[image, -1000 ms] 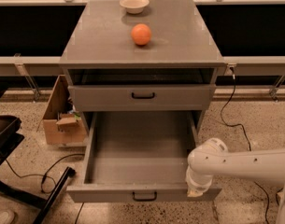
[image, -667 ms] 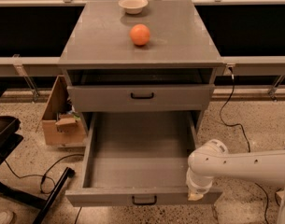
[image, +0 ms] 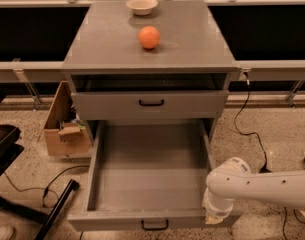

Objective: Open middle drawer

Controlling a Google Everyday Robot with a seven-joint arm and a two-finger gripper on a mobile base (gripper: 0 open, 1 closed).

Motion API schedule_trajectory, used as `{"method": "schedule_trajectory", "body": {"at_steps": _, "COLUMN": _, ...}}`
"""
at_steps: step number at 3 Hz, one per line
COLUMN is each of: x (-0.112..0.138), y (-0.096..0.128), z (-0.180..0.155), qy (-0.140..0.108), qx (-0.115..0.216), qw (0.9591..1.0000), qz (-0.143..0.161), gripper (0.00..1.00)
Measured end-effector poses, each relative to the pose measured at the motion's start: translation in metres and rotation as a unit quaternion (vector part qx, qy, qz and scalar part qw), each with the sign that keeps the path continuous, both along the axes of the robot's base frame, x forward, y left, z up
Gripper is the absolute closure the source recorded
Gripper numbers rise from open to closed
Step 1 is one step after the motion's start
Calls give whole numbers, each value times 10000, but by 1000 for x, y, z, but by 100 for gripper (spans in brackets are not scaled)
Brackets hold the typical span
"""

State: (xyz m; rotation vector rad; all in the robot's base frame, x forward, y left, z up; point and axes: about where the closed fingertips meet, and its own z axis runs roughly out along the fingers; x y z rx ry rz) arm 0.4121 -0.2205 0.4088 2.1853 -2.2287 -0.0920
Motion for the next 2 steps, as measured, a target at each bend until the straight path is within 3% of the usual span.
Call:
{"method": "schedule_trajectory", "body": {"at_steps": 1, "x": 0, "y": 1, "z": 0, "qy": 0, "qx": 0, "qw": 10000, "qz": 0, "gripper": 100}}
{"method": "schedule_trajectory", "body": {"at_steps": 2, "x": 0, "y": 1, "z": 0, "qy": 0, "qx": 0, "qw": 10000, "qz": 0, "gripper": 82}}
